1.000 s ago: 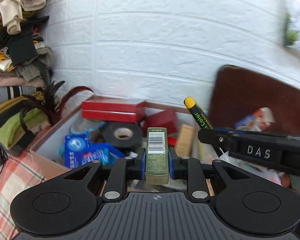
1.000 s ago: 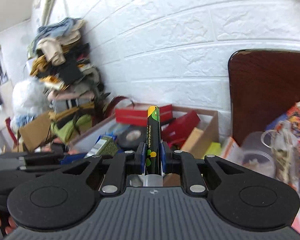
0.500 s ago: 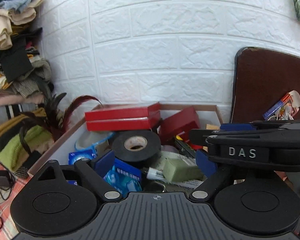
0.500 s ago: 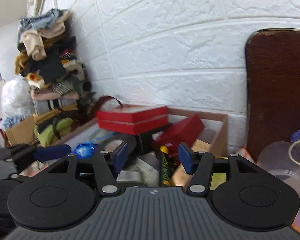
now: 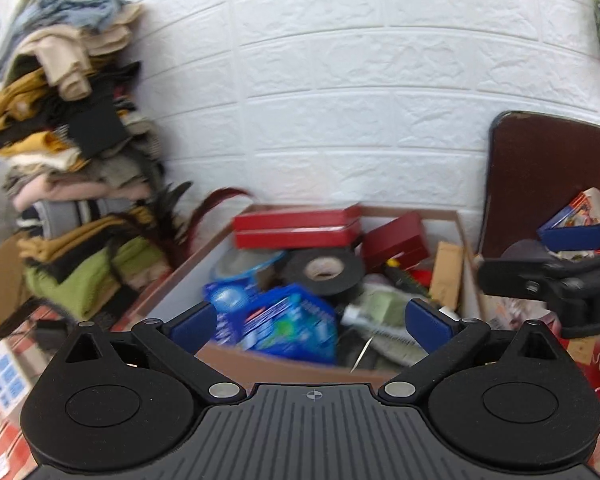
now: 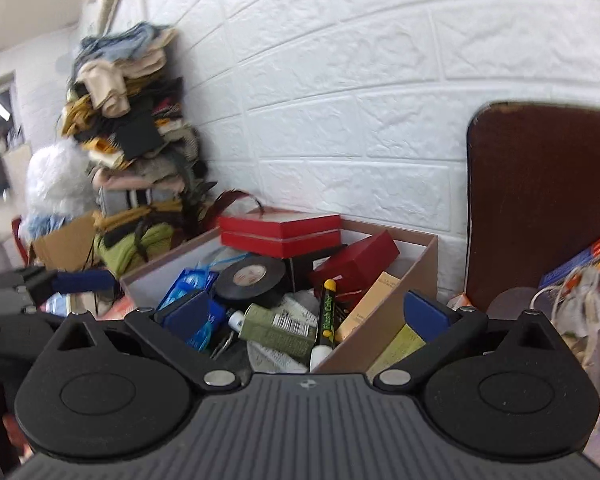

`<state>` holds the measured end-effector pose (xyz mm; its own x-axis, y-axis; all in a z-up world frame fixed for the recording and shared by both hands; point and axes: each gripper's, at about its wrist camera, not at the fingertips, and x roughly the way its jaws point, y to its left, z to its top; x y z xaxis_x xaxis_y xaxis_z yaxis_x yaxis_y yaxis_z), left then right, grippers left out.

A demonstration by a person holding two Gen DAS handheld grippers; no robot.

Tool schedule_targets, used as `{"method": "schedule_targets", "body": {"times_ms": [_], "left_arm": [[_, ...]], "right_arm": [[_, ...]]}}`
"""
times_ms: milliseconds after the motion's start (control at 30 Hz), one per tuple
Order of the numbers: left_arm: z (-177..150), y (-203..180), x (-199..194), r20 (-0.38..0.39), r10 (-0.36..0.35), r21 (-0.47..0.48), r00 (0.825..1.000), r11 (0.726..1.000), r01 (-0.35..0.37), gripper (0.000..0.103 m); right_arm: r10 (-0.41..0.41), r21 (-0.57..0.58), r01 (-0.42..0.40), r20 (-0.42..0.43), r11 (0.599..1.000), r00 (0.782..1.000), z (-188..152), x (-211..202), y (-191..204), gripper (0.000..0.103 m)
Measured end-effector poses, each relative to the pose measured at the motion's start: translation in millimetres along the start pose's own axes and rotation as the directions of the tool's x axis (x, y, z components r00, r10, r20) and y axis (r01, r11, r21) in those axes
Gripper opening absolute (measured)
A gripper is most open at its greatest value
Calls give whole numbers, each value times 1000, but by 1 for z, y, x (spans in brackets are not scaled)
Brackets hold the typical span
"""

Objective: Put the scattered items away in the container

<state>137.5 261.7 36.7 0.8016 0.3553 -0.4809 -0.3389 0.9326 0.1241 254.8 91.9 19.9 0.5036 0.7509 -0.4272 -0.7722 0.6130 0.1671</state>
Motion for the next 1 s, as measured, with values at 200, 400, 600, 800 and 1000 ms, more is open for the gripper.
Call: {"method": "schedule_targets", "body": {"times_ms": [200,400,600,800,1000], "left_arm": [[-13,14,-22,-44,29,-59,999,998,-32,103],[-19,16,-38,-79,84,-58,993,994,-89,103],[-27,10,-51,-94,65,-32,993,997,-68,103],[-31,5,-64,-86,53,-24,995,998,-56,103],[-32,5,-76,-77,38,-32,996,999,-41,103]], "right_arm": [[-25,-182,15,-57,983,998,-9,-21,27,103],[-29,-207,1,-132,978,991,-18,-30,41,103],[-57,-238,17,-162,971,985,-28,-41,57,103],[-83,-257,39,-164,966,983,-33,-51,68,103],[-94,-253,50,-163,966,982,-38,-60,73,103]]}}
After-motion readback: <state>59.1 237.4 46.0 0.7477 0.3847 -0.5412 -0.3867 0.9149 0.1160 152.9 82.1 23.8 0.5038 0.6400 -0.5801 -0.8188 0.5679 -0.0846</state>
